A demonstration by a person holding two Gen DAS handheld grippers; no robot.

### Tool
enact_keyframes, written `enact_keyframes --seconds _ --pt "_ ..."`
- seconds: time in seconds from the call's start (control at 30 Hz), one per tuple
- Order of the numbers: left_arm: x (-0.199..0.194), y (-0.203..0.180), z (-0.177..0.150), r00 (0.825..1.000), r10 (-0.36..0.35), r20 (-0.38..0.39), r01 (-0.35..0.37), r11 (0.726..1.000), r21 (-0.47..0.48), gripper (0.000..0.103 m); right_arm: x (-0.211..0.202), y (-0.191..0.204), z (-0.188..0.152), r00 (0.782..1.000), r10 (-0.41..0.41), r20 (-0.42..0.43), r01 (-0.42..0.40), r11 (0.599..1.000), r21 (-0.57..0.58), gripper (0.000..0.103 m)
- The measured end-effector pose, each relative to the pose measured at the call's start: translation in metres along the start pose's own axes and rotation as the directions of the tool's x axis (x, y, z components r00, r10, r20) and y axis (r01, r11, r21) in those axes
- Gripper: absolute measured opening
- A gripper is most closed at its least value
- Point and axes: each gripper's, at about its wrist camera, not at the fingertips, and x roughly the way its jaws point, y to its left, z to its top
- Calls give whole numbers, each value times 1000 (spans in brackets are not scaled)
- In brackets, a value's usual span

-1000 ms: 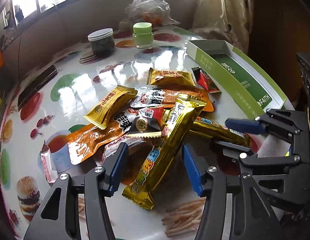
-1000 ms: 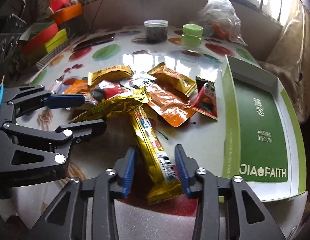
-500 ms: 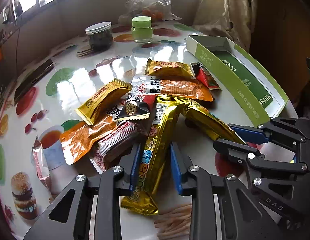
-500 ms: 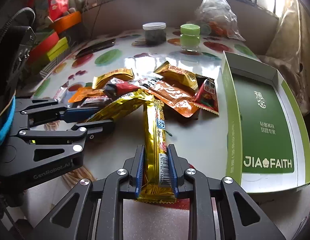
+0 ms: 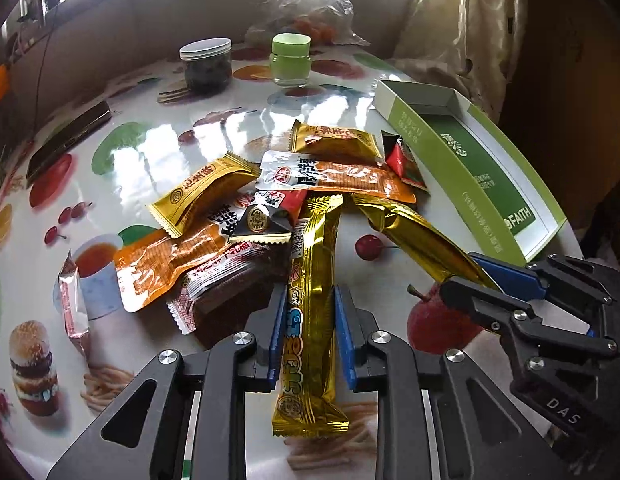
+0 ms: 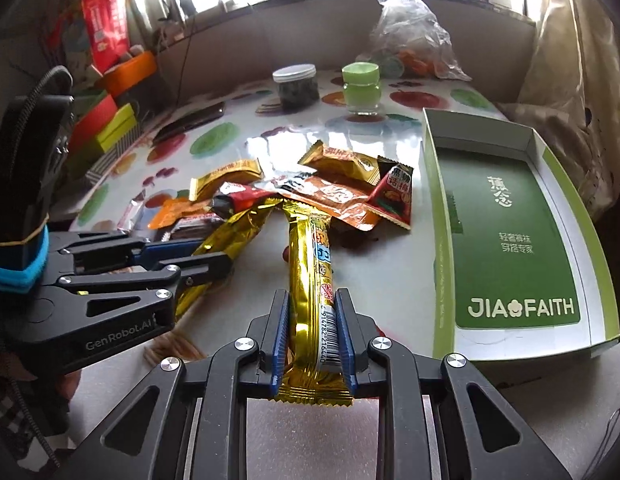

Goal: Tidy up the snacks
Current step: 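Carry both gold bars into the green box and open both tools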

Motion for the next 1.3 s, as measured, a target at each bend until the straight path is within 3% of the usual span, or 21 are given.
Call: enact_keyframes --seconds 0.4,0.87,1.3 --pt "-13 -7 5 1000 -23 16 24 999 -28 24 -28 -12 3 998 -11 64 9 999 45 22" --pt "-20 -35 39 994 -87 63 89 996 -29 24 -55 -53 10 987 -113 114 97 986 133 22" --pt "0 -73 77 986 -160 41 161 986 -37 24 -62 -96 12 974 -201 102 178 964 199 22"
